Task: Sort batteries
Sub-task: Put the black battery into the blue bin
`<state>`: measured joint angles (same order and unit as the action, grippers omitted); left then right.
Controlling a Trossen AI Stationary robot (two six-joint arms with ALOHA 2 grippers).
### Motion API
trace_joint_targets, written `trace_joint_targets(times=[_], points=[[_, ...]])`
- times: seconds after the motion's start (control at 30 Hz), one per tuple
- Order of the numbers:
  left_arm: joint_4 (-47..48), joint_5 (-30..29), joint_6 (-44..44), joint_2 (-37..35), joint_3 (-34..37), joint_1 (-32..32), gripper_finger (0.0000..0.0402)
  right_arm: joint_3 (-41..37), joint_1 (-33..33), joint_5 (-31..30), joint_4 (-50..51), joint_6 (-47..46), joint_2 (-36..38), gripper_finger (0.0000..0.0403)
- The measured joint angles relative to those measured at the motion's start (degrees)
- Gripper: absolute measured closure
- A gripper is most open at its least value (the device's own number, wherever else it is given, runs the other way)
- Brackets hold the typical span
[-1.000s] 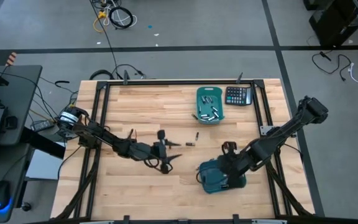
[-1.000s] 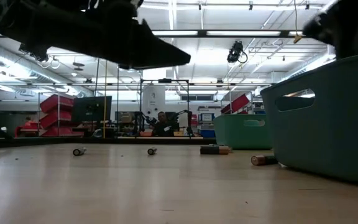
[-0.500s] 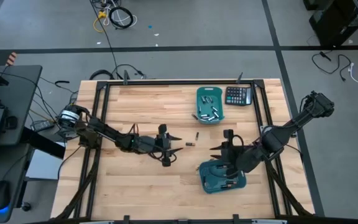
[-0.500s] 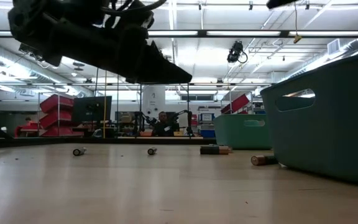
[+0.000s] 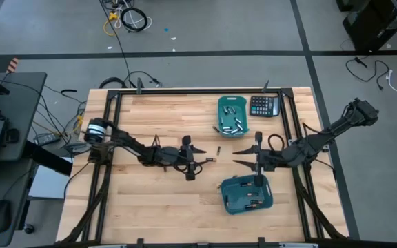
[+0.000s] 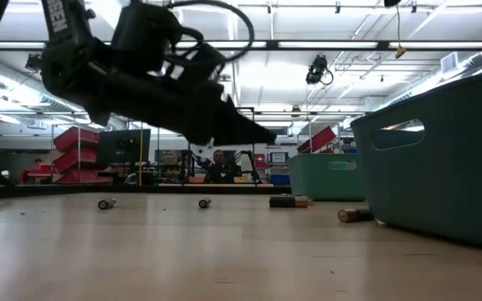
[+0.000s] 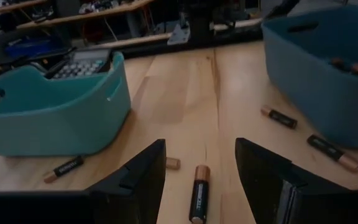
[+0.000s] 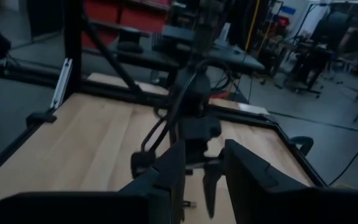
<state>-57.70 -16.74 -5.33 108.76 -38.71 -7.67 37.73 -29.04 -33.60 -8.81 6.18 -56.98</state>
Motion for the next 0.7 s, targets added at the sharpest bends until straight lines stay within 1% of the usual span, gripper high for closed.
trace_joint_targets(times=[0.1,0.23,0.33,0.43,0.5,0.7], points=[[-1.5,0.2,-0.3,1.9,-1.1,0.4,0.0208,-3.1,0.7,0.2,-3.8,-0.1,1.2,0.0304],[-3.3,2.2,-2.0,3.9,-2.3,1.9,0.0208,-5.8,0.8,0.2,-7.2,-0.5,1.6,0.0305],[-3.2,7.3,-1.8,5.1,-2.6,3.5,0.0208,-6.6,0.8,0.2,-9.4,-0.6,1.3,0.0303],[-3.5,11.8,-0.4,7.0,-2.8,4.8,0.0208,-6.9,0.8,0.2,-9.3,-0.6,1.2,0.0304],[-3.9,12.6,0.8,8.6,-2.9,5.4,0.0208,-6.9,0.8,0.2,-9.5,-0.6,1.1,0.0304],[-4.3,12.5,2.7,10.9,-3.3,6.7,0.0208,-6.9,0.8,0.2,-9.7,-0.6,1.1,0.0303]])
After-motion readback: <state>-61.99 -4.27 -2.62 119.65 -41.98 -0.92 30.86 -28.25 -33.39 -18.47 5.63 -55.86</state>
